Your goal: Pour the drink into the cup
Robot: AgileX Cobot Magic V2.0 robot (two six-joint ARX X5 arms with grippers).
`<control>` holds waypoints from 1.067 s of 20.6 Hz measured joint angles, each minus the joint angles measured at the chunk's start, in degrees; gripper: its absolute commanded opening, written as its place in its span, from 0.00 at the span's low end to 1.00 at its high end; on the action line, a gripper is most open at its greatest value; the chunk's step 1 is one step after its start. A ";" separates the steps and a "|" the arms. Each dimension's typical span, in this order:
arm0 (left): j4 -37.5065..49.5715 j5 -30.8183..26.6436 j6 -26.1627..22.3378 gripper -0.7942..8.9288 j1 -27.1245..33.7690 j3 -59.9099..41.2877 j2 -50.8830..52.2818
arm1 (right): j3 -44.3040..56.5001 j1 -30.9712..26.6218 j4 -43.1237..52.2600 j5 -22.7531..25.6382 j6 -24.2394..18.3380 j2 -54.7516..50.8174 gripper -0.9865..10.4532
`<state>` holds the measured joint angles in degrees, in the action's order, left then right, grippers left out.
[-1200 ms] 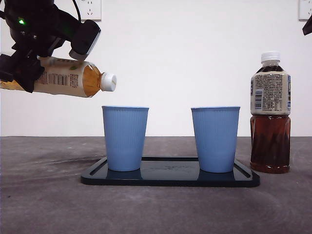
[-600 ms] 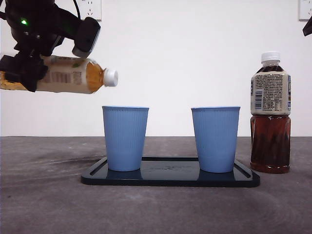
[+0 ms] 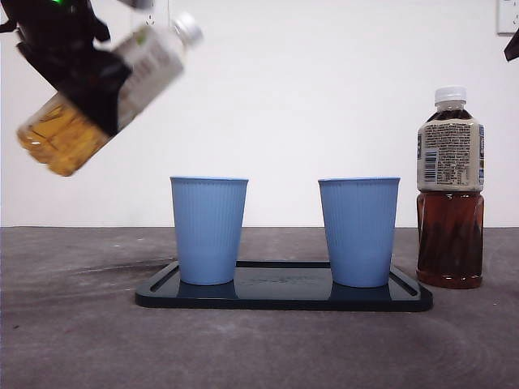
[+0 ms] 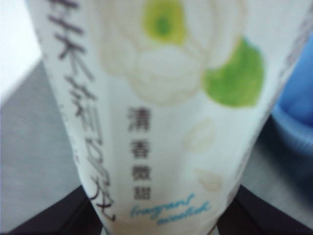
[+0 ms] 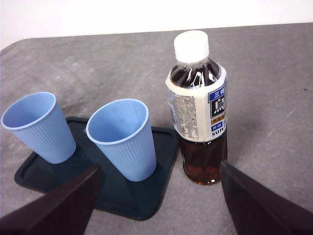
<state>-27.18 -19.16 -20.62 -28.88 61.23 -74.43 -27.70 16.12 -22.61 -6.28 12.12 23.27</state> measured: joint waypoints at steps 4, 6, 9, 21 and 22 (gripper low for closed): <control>2.73 8.79 11.93 0.30 4.92 0.07 0.11 | 0.00 0.00 -0.15 0.04 -0.31 0.00 0.42; 6.21 11.63 16.39 0.30 6.73 -0.63 0.11 | 0.00 0.00 -0.28 0.09 -0.33 0.00 0.42; 12.09 12.26 20.61 0.30 7.52 -3.21 0.13 | 0.00 0.00 -0.31 0.22 -0.35 0.00 0.42; 41.79 13.57 28.48 0.29 8.02 -24.94 0.09 | 0.00 0.00 -0.31 0.31 -0.39 0.00 0.42; 44.11 13.59 28.72 0.27 8.02 -25.99 0.09 | 0.00 0.00 -0.31 0.31 -0.39 0.00 0.42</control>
<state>16.93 -5.56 8.10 -20.86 35.24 -74.35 -27.70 16.12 -22.92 -5.98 11.73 23.27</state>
